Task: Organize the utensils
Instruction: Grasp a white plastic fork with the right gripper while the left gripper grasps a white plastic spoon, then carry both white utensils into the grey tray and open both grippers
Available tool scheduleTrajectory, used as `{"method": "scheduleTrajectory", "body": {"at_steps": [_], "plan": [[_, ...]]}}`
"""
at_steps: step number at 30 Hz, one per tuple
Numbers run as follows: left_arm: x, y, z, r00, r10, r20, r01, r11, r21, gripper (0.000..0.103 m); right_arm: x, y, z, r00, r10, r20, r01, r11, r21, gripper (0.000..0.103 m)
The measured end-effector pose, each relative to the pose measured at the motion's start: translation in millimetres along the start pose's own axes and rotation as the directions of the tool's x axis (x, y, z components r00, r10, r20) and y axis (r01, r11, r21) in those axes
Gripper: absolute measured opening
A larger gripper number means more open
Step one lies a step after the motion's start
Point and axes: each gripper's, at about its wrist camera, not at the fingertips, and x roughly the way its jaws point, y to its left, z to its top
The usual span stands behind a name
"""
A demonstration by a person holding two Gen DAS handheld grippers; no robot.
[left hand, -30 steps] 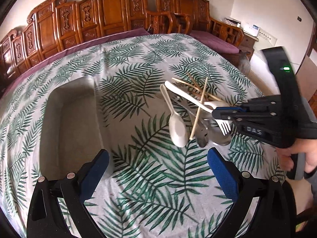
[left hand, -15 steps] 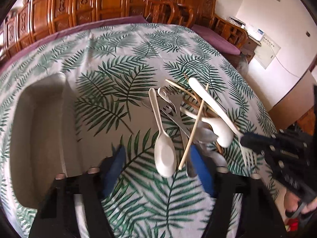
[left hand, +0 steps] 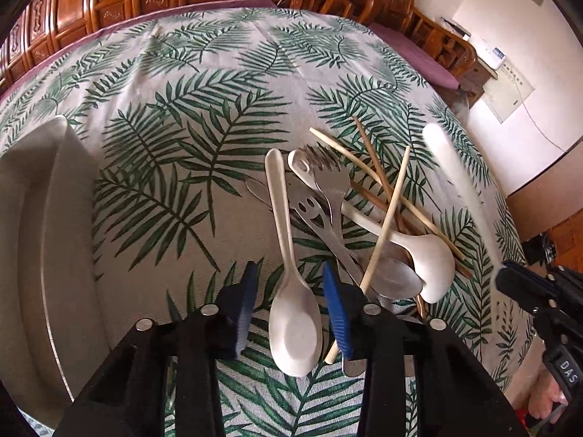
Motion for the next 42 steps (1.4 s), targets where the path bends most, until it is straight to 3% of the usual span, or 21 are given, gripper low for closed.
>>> {"method": "scheduleTrajectory", "body": {"at_steps": [5, 8, 16, 17, 18, 29, 36, 42], "plan": [[3.2, -5.3, 3.2, 0.999, 0.032, -0.013, -0.032, 0.999, 0.011, 0.034, -0.2, 0.6, 1.6, 1.000, 0.001, 0.001, -0.001, 1.000, -0.001, 0.006], [4.2, -6.0, 2.8, 0.998, 0.063, -0.015, -0.062, 0.998, 0.023, 0.019, -0.6, 2.0, 1.3, 1.000, 0.001, -0.001, -0.001, 1.000, -0.005, 0.006], [-16.3, -3.9, -2.3, 0.997, 0.081, 0.002, -0.081, 0.996, 0.041, 0.016, -3.8, 10.6, 2.5, 1.000, 0.024, 0.001, -0.024, 1.000, -0.018, 0.006], [-20.7, -2.9, -3.0, 0.997, 0.078, 0.007, -0.078, 0.996, 0.040, 0.004, -5.1, 12.8, 2.9, 1.000, 0.027, 0.003, -0.027, 0.999, -0.020, 0.006], [-26.1, -1.7, -3.9, 0.997, 0.077, 0.009, -0.077, 0.996, 0.039, 0.003, -6.6, 15.5, 3.6, 1.000, 0.030, 0.006, -0.030, 0.999, -0.023, 0.006], [-44.0, 6.5, -10.4, 0.999, 0.048, 0.026, -0.049, 0.997, 0.061, 0.002, -16.6, 37.6, 14.2, 0.999, 0.028, 0.020, -0.026, 0.998, -0.059, 0.006], [-93.7, 19.5, -9.1, 0.994, 0.010, 0.107, -0.015, 0.999, 0.041, 0.002, -25.6, 52.4, 27.7, 0.999, 0.041, 0.028, -0.039, 0.998, -0.059, 0.006], [-127.2, 52.1, -8.5, 0.985, 0.030, 0.170, -0.032, 0.999, 0.009, 0.002, -17.4, 79.2, 39.1, 0.998, 0.064, 0.023, -0.062, 0.996, -0.071, 0.006]]}}
